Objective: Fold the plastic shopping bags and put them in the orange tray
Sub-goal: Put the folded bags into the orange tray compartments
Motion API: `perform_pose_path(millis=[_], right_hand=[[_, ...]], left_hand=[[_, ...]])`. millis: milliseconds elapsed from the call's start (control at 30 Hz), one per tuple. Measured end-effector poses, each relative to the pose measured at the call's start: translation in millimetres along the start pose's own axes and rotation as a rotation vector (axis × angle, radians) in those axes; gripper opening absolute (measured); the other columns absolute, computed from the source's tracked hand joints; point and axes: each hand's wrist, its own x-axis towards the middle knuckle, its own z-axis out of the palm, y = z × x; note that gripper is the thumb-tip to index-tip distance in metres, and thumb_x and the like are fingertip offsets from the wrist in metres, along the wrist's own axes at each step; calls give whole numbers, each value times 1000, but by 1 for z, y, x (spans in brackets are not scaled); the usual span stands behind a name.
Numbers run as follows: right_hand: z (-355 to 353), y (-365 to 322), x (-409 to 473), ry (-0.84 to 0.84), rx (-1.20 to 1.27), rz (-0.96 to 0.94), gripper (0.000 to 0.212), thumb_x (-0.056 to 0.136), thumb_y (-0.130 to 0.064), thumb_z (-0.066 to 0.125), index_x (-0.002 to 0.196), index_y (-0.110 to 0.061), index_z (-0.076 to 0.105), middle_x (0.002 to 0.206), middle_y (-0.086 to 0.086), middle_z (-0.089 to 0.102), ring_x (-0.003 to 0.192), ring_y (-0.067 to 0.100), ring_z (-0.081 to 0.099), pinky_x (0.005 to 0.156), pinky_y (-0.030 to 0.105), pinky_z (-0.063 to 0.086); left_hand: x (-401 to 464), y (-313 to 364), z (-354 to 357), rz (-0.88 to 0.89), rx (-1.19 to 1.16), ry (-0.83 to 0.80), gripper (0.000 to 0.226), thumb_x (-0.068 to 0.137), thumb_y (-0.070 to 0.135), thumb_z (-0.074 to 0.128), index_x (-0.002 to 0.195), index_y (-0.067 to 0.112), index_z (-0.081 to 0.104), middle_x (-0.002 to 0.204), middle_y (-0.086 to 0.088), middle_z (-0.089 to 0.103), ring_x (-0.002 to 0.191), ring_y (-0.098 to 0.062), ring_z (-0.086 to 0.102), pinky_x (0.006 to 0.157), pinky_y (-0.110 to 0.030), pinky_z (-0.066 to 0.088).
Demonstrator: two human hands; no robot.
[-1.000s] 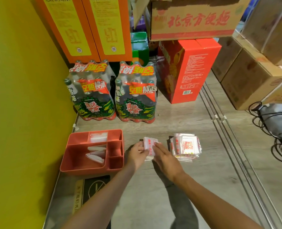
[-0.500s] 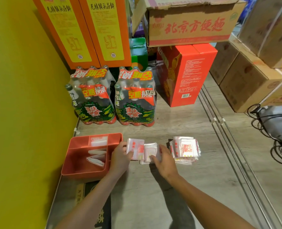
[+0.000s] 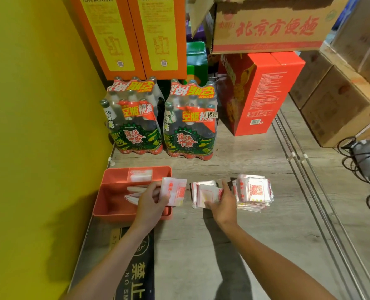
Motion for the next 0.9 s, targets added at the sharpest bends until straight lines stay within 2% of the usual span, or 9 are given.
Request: perform_pose_path(millis=[133, 200, 333, 400, 500, 633, 733, 833, 900], right_hand=[[-7, 5, -5, -23, -66, -81, 43, 84, -18, 80, 121, -18, 59, 110, -1, 67, 106, 21, 67, 80, 33, 62], [-11, 2, -10, -59, -60, -133, 32, 89, -19, 76, 117, -22, 60, 106, -4, 66, 104, 20, 67, 79, 30, 62], [-19, -20, -19, -125, 42, -190, 31, 92, -15, 71, 116, -28, 55, 114, -4, 64, 110, 14, 62, 87, 31, 60], [-20, -41, -22, -136, 87, -219, 29, 92, -14, 72, 114, -26, 58, 113, -2, 65, 107, 12, 64, 83, 27, 60], [-15, -82, -25, -175, 141, -297, 24, 91, -13, 73, 106, -28, 62, 102, -7, 68, 95, 4, 66, 72, 16, 54], [12, -126, -20, -245, 178, -382, 23, 91, -17, 75, 111, -23, 64, 102, -10, 68, 95, 4, 63, 77, 20, 54], [40, -149, -11, -295, 157, -414, 25, 93, -17, 71, 117, -20, 61, 105, -12, 65, 97, 0, 62, 81, 23, 56], [64, -164, 1, -358, 64, -466, 24, 99, -19, 63, 122, -21, 56, 113, -6, 64, 104, 7, 61, 87, 30, 56], [77, -171, 9, -378, -22, -501, 25, 100, -20, 61, 125, -21, 55, 116, -4, 63, 106, 11, 60, 87, 29, 55]], left_hand=[[-1, -1, -13, -9, -47, 24, 33, 93, 4, 66, 110, 31, 58, 102, 23, 65, 93, 11, 67, 68, -12, 55], [-1, -2, -22, -2, -60, 45, 33, 93, 5, 67, 115, 28, 57, 104, 22, 65, 92, 12, 66, 68, -13, 55], [1, -8, -46, 15, -75, 91, 31, 93, 3, 67, 117, 22, 62, 109, 8, 73, 99, -5, 71, 76, -26, 61], [3, -9, -61, 29, -89, 123, 30, 92, 0, 67, 116, 17, 63, 107, 5, 75, 97, -6, 72, 77, -25, 60], [5, -9, -83, 23, -106, 199, 29, 92, 0, 66, 112, 20, 62, 103, 9, 74, 94, 0, 71, 75, -21, 59], [8, -13, -111, 10, -124, 295, 30, 93, 2, 66, 108, 27, 59, 98, 20, 67, 86, 14, 66, 69, -14, 56], [10, -18, -130, 3, -136, 343, 28, 94, 3, 65, 110, 25, 57, 98, 18, 64, 82, 6, 67, 67, -11, 55], [14, -26, -145, 4, -139, 380, 28, 94, 4, 65, 112, 24, 57, 103, 8, 67, 89, -1, 65, 66, -12, 56], [16, -32, -154, -3, -143, 395, 29, 94, 4, 65, 116, 21, 58, 107, 3, 69, 93, -9, 68, 67, -14, 57]])
